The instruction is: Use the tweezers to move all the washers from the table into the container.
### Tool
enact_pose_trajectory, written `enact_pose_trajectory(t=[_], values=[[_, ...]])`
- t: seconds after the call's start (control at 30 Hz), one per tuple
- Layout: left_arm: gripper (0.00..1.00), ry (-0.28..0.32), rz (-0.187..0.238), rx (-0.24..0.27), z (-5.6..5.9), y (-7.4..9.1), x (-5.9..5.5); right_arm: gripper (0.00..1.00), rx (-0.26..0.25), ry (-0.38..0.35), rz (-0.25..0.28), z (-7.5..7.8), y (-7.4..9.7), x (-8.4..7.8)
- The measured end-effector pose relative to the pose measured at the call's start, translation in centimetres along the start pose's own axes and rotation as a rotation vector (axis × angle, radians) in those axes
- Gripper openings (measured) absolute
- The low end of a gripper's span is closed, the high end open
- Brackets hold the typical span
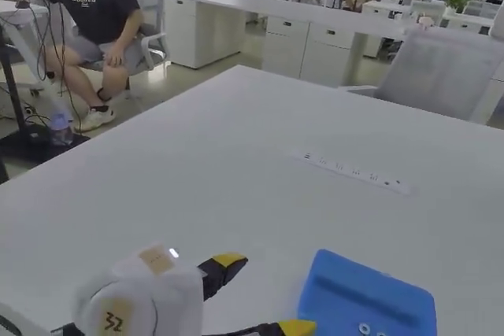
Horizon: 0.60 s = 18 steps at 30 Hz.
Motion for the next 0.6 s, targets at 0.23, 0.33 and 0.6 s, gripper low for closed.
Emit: enact_pose_trajectory(t=[0.23, 0.33, 0.6], values=[[0.67, -0.001, 0.028, -0.003, 0.2, 0.0, 0.5, 0.03, -0.008, -0.046, 0.027, 0.9, 1.0, 1.2], [0.69, 0.006, 0.045, 0.011, -0.1, 0.0, 0.6, 0.04, -0.01, -0.058, 0.036, 1.2, 1.1, 1.7], [0.68, -0.01, 0.016, 0.033, -0.3, -0.1, 0.2, 0.04, 0.025, -0.114, 0.083, 2.3, 0.2, 3.7]])
Point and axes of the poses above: the centre of the closed fingertips' face, and the gripper's own axes: y roughly backward along the fingers, z roughly to its right, x roughly out of its top, the point moved 4 cm from there along y, roughly backward along the fingers, and after that the axes turned 4 degrees about -z, right-handed, at the moved point
